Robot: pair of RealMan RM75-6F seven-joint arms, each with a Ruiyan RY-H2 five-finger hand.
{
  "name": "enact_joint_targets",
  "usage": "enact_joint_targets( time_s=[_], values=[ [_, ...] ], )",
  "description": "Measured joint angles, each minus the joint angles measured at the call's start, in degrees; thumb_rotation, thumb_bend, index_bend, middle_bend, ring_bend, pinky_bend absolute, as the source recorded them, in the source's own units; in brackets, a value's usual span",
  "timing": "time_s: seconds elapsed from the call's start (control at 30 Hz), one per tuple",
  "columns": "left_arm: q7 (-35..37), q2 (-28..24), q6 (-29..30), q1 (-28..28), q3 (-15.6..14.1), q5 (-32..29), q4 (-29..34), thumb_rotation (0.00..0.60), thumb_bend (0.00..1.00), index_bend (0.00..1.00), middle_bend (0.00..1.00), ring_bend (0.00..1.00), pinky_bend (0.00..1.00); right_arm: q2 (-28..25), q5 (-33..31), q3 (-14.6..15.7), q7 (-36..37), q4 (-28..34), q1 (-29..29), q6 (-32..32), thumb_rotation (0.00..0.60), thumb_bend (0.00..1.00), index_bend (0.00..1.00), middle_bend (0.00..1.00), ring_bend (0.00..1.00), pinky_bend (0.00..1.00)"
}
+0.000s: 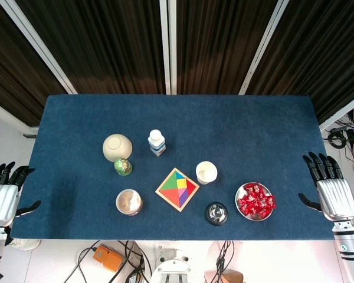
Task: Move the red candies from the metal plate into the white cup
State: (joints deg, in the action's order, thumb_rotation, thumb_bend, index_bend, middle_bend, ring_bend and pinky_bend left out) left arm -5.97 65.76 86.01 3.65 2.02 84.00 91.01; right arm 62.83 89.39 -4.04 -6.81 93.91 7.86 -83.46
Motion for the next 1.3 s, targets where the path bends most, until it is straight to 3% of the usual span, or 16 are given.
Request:
enact_joint_targets(
  time_s=[0.13, 0.2, 0.27, 0.37, 0.5, 0.73, 1.3],
  values=[
    [0.7, 1.0, -0.2, 0.1, -0.1, 0.3, -1.4, 0.600, 0.02, 0.21, 0.17, 0.03, 0.00, 1.2, 1.6, 0.3, 0.1, -1.3, 0.5, -0.3, 0.600, 0.33, 0.00, 0.15, 0.13, 0.25],
    [0.7, 1.1, -0.1, 0.2, 0.0, 0.5, -1.5, 0.600, 0.02, 0.21, 0.17, 0.03, 0.00, 1.4, 2.0, 0.5, -0.6, -1.5, 0.8, 0.2, 0.600, 0.33, 0.01, 0.24, 0.28, 0.37],
    [0.8, 1.2, 0.1, 0.2, 0.1, 0.8, -1.5, 0.600, 0.02, 0.21, 0.17, 0.03, 0.00, 1.7, 2.9, 1.0, -1.9, -1.7, 1.4, 1.2, 0.600, 0.33, 0.05, 0.40, 0.51, 0.60],
    [0.8, 1.4, 0.5, 0.2, 0.1, 1.2, -1.4, 0.600, 0.02, 0.21, 0.17, 0.03, 0.00, 2.4, 4.1, 1.9, -2.9, -1.7, 2.6, 3.7, 0.600, 0.33, 0.13, 0.59, 0.73, 0.82],
    [0.7, 1.5, 0.7, 0.1, 0.0, 1.3, -1.3, 0.600, 0.02, 0.21, 0.17, 0.03, 0.00, 3.5, 4.7, 3.2, -4.0, -2.1, 4.7, 9.0, 0.600, 0.33, 0.23, 0.73, 0.89, 0.98],
    [1.0, 1.5, 1.6, -0.7, -0.1, 1.3, -1.5, 0.600, 0.02, 0.21, 0.17, 0.03, 0.00, 7.4, 3.6, 4.4, -7.4, -3.7, 9.9, 19.1, 0.600, 0.42, 0.39, 0.85, 1.00, 1.00],
    [2.4, 1.9, 2.0, -1.3, 0.0, 0.9, -3.0, 0.600, 0.02, 0.21, 0.17, 0.02, 0.00, 10.5, 0.4, 5.0, -10.7, -4.5, 14.3, 25.0, 0.600, 0.53, 0.44, 0.86, 1.00, 1.00]
  ],
)
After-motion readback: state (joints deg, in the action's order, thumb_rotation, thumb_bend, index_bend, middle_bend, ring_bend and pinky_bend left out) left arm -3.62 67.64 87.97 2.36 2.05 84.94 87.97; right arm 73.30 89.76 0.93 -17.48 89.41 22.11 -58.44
